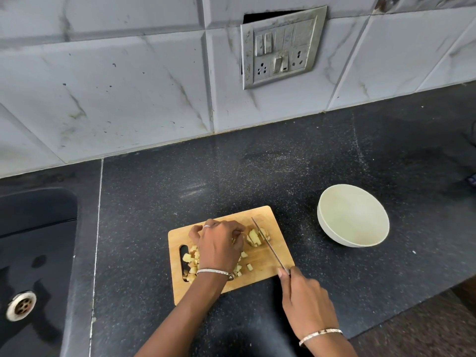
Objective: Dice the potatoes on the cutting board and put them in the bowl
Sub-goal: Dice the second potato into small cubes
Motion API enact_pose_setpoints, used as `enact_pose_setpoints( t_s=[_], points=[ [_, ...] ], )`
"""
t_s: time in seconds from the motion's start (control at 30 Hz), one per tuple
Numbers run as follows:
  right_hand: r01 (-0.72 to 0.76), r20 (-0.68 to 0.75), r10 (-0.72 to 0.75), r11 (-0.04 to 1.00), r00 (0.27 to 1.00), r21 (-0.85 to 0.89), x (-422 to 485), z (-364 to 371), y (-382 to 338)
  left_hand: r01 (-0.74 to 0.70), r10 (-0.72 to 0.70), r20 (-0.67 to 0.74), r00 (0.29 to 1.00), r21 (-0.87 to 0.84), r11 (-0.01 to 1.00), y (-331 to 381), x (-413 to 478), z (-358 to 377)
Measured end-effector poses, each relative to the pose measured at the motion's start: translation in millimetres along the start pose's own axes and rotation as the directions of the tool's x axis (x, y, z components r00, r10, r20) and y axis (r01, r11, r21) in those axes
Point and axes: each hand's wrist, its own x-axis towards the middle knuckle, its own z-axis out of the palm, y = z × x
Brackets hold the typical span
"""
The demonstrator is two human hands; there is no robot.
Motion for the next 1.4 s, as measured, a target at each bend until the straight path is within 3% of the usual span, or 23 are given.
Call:
enact_pose_setpoints(
  t_s=[0.47, 0.83, 1.2, 1.4],
  points=[
    [0.087, 0.171, -0.115, 0.983, 0.978, 0.163, -9.7, 15.4, -2.7, -0.011, 0.006, -0.081, 0.997, -0.058, 0.998, -1.6, 3.4, -7.1],
    [-0.037, 0.044, 0.032, 0.992, 0.999, 0.117, -19.2, -10.0, 13.0, -0.066, 0.057, -0.1, 0.993, -0.092, 0.994, 16.6, 11.1, -1.6],
    [-0.007, 0.098, -0.034, 0.92, 0.995, 0.391, -21.0, -7.0, 18.5, -0.013, 0.024, 0.04, 0.999, -0.262, 0.965, 9.4, 8.4, -3.2],
    [-0.035, 0.178, -0.079, 0.829, 0.981, 0.558, -17.5, -5.6, 10.0, 0.013, 0.02, 0.103, 0.994, -0.308, 0.951, -11.1, 8.9, -14.6]
  ],
)
